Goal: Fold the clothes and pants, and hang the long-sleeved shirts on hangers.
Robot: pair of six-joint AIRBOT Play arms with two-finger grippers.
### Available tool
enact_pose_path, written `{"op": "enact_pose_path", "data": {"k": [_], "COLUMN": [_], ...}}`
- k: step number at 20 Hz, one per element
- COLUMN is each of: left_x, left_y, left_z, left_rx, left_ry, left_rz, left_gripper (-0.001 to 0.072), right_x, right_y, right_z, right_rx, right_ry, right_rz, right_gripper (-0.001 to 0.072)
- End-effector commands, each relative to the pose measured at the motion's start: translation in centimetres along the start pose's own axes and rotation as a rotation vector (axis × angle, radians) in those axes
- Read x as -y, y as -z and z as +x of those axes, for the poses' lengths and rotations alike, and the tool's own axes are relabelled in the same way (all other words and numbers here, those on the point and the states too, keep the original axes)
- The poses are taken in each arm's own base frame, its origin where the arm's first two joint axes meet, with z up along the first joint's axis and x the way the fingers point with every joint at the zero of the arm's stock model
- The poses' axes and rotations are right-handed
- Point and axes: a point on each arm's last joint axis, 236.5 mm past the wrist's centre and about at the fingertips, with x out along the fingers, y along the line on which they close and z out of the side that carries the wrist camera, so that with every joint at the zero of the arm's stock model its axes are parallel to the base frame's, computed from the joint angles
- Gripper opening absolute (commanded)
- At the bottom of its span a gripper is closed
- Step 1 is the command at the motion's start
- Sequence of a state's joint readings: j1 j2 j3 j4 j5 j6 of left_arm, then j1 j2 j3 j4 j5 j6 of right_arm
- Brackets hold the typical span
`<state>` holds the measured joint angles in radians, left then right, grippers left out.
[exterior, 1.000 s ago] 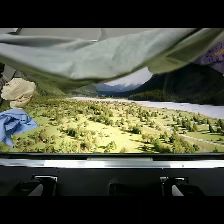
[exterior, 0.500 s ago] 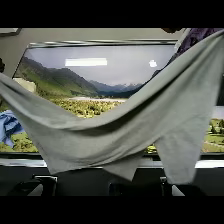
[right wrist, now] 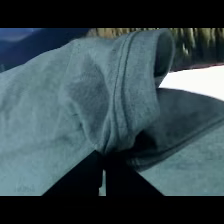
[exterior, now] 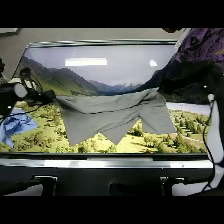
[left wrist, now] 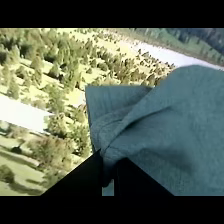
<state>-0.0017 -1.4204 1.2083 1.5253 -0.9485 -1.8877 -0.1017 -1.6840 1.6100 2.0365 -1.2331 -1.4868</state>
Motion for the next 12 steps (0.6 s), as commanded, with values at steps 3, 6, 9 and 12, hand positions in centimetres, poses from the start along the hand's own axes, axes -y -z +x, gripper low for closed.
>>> {"op": "enact_pose_path", "data": {"k": [3, 6, 9, 12], "left_x": [0.7, -0.9, -4.0, -6.8], "left_y": [2.9, 1.4, 0.9, 3.6], "left_z": [6.1, 3.0, -2.4, -5.5], "left_rx": [-0.116, -0.095, -0.066, -0.054], "left_ry": [0.041, 0.039, 0.027, 0.035], "left_rz": [-0.107, -0.109, -0.114, -0.180], "left_gripper": [0.0045, 0.0608, 0.0643, 0.0642], "right_x": [2.8, 3.6, 8.2, 11.8], "right_y": [-0.8, -1.4, -0.5, -1.0], "right_z": [7.5, 3.8, -1.9, -5.1], "right_rx": [-0.024, -0.027, -0.055, -0.006], "right_ry": [-0.020, -0.023, 0.050, 0.021], "right_rz": [0.174, 0.088, -0.035, 0.043], "right_gripper": [0.0042, 0.0316, 0.0325, 0.0465]}}
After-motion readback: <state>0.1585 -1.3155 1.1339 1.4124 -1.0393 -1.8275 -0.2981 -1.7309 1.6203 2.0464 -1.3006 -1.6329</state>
